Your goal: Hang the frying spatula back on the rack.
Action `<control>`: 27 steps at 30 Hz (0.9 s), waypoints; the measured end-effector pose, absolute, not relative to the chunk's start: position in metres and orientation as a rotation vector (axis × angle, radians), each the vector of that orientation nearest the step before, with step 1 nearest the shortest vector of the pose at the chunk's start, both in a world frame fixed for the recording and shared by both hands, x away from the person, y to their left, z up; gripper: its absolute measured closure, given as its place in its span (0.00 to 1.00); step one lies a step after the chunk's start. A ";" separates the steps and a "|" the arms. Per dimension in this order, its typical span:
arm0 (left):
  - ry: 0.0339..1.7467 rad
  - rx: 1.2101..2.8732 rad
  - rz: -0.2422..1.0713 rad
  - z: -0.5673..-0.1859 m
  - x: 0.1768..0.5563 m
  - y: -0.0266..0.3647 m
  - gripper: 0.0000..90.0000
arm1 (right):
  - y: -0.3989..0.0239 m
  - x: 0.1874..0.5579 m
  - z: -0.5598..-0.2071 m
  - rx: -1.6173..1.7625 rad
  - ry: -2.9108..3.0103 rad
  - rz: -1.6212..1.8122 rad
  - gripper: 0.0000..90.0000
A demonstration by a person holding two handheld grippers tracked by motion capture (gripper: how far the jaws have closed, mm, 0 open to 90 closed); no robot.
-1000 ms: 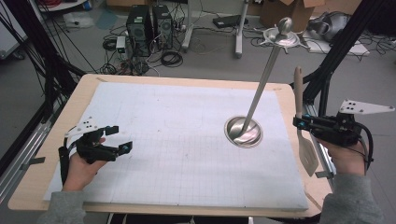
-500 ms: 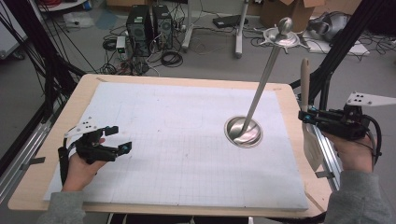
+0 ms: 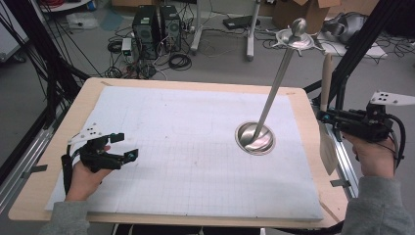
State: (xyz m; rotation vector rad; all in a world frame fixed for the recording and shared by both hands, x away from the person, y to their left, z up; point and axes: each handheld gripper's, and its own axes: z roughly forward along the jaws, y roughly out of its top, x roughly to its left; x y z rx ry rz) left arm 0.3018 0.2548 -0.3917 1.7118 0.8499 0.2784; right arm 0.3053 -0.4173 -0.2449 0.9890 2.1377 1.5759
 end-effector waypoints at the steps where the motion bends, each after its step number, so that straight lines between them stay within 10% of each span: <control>1: 0.851 1.711 0.281 -0.392 0.302 0.255 0.04 | -0.418 0.306 -0.244 0.995 2.137 1.582 0.87; 27: 0.865 1.724 0.289 -0.394 0.302 0.256 0.04 | -0.411 0.320 -0.240 1.035 2.154 1.647 0.87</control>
